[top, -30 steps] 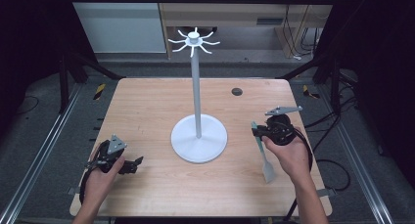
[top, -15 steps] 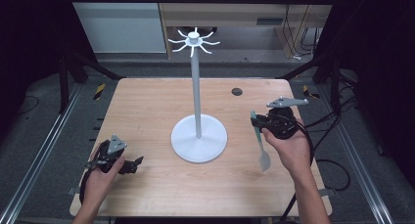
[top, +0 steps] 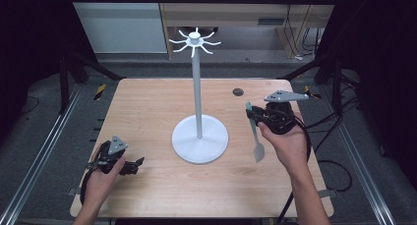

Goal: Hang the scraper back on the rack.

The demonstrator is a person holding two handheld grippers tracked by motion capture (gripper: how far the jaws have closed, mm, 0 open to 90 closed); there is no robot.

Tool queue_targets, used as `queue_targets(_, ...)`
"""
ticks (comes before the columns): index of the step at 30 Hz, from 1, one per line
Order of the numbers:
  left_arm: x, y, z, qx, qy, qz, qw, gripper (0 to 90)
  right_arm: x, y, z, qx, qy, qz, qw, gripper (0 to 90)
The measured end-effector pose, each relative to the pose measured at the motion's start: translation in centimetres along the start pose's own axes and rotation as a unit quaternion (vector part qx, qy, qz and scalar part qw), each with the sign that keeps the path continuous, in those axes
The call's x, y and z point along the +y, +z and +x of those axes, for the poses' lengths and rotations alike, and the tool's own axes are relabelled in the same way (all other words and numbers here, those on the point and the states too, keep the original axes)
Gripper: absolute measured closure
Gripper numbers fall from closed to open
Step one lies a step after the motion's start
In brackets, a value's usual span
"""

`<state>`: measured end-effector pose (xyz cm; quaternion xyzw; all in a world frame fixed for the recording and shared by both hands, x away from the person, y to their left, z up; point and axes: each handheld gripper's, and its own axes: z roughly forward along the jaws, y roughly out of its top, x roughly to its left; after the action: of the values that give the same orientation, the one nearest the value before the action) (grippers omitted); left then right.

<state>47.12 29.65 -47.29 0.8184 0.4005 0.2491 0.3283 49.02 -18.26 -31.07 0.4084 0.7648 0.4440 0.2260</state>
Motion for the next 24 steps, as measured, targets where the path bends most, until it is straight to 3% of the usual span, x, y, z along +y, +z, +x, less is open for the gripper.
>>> queue_targets(24, 0.2, 0.2, 0.3, 0.021, -0.011, 0.000, 0.9997, 3.5, 2.9, 0.9, 2.2, 0.019, -0.018, -0.034, 0.9991, 74.8)
